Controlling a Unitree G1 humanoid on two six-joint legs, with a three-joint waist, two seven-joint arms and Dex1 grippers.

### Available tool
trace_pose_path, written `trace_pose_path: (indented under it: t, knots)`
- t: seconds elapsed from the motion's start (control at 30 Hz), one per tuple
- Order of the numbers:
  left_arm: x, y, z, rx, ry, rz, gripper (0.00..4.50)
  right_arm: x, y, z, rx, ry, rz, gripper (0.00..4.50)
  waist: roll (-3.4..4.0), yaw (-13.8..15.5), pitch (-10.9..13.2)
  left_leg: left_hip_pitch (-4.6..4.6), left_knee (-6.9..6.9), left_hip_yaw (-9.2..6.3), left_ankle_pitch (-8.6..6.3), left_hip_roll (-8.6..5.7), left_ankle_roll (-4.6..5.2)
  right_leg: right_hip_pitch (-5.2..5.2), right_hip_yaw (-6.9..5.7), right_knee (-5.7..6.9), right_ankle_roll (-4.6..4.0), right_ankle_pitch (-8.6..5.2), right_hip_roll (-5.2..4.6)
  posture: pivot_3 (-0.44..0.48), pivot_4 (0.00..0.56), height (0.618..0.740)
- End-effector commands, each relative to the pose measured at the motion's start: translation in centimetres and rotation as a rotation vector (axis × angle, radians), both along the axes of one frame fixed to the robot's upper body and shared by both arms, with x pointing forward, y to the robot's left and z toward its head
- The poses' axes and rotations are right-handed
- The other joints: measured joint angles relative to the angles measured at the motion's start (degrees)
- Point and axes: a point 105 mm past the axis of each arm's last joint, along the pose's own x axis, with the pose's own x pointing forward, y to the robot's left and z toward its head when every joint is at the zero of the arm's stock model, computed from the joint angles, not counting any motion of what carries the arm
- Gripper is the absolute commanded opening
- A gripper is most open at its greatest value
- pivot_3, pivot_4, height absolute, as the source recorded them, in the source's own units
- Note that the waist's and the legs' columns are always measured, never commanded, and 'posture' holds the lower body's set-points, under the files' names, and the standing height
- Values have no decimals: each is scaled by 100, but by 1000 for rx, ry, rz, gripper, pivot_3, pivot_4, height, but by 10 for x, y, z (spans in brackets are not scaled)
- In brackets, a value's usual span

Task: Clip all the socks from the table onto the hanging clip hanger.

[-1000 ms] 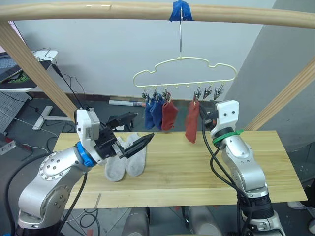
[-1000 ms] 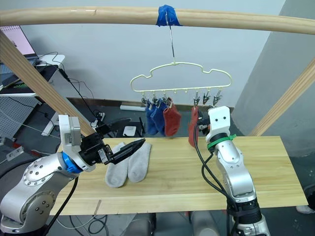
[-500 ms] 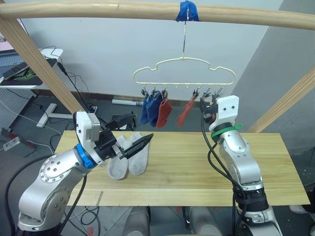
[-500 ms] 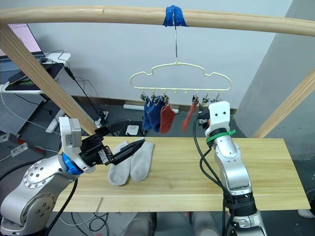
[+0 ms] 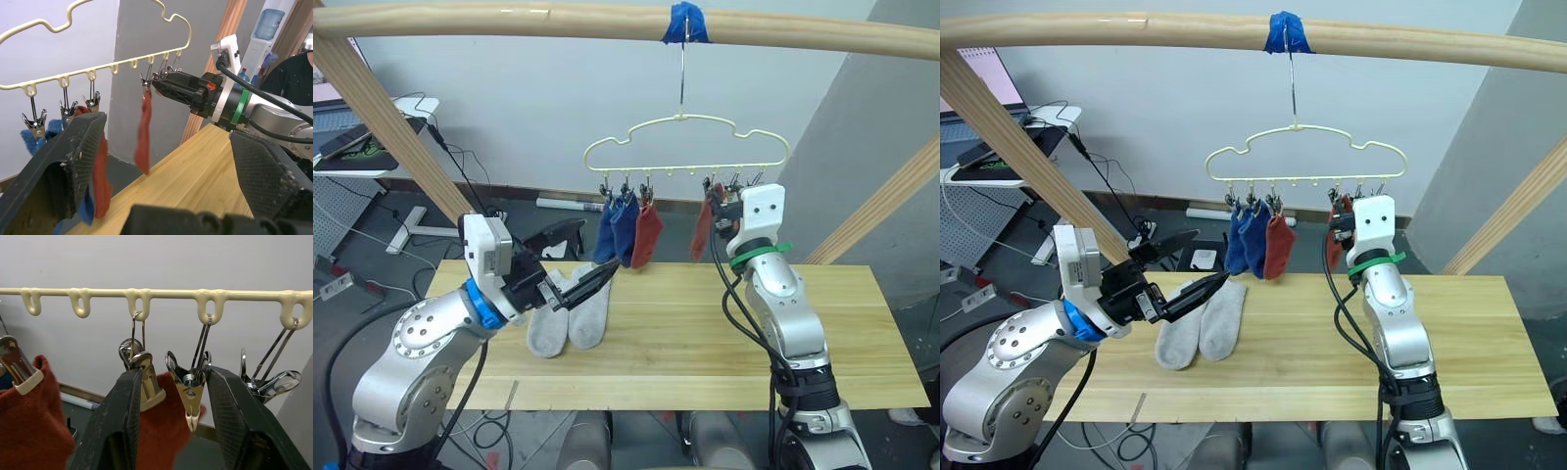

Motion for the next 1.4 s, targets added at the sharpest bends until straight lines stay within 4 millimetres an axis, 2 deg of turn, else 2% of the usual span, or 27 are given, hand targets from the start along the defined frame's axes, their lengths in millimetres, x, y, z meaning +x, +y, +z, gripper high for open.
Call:
trace_pose_path:
  t: [0.03,0.33,0.7,1.1,1.2,1.23,1.3,1.4]
  knots:
    - [-8,-8,7,1,-51,-22,4500,2,-7,14,23,-50,-38,2085,-2,4,-1,0,0,0,0,0,0,0,0,0,0,0,0,56,173,740]
    - [-9,-9,5,-5,-46,-15,4500,6,-11,14,38,-42,-61,2085,-2,12,-1,0,0,0,0,0,0,1,0,0,0,0,0,63,174,740]
    - [-8,-11,5,-8,-53,-10,4500,11,3,19,69,-46,-20,2085,-2,37,-2,0,1,-1,1,-1,0,1,0,3,-1,1,0,68,172,740]
    - [-7,-10,4,-5,-55,-1,4500,14,6,18,95,-35,-13,2085,-1,61,-2,2,2,-1,2,0,1,1,-1,7,-1,1,0,71,170,740]
    - [-8,-11,3,-5,-54,-3,4500,14,7,20,98,-40,-9,1535,-1,68,-2,2,2,-1,2,0,1,1,-1,7,-1,1,0,74,167,740]
    - [-8,-11,3,-5,-53,-4,4500,14,7,19,97,-39,-9,1098,-1,70,-2,2,2,-1,2,0,1,1,-1,7,-1,1,0,74,167,740]
    - [-8,-11,3,-6,-53,-4,4500,15,7,19,104,-37,-10,562,-1,80,-2,2,2,-1,2,0,1,1,-1,7,-1,1,0,76,167,740]
    - [-9,-11,3,-8,-53,-4,4500,15,7,19,108,-37,-11,107,-1,90,-3,2,2,-1,2,0,1,1,-1,8,-1,1,0,75,165,740]
